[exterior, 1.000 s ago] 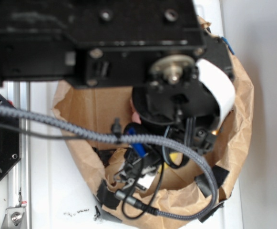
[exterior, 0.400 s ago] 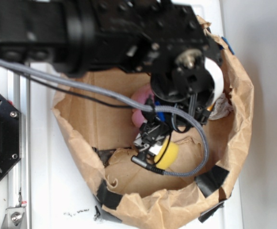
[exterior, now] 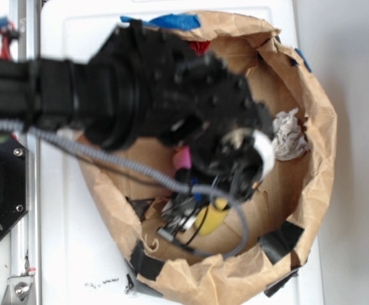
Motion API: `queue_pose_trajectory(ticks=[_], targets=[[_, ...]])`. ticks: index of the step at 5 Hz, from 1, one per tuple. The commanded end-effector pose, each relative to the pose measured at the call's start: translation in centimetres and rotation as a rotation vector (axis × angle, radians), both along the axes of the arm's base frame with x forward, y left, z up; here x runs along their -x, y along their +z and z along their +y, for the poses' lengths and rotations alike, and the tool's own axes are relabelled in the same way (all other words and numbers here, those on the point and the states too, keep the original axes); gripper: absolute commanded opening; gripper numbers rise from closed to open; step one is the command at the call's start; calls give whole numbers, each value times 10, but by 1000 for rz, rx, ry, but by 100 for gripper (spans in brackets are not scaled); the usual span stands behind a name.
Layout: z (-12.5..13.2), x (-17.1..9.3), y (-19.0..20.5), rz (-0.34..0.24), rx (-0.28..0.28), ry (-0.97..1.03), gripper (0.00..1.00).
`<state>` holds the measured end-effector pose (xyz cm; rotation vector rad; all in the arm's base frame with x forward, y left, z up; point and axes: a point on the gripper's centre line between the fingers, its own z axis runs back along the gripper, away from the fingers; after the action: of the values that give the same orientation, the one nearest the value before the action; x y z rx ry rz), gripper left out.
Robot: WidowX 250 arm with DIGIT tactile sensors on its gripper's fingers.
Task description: Grab the green sponge.
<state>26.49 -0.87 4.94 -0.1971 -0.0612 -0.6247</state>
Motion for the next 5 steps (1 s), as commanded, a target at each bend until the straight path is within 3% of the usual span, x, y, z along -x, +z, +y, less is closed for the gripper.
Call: queue_pose_trajectory(ticks=[1, 2, 3, 4, 5], targets=[[-19, 5, 7, -55, -11, -58, 100], [-25, -5, -5, -51, -32, -49, 100], [-26, -8, -9, -46, -36, -25, 0], [-22, -10, -5, -53, -38, -7, 0], [-11, -9, 11, -143, -101, 37, 0]])
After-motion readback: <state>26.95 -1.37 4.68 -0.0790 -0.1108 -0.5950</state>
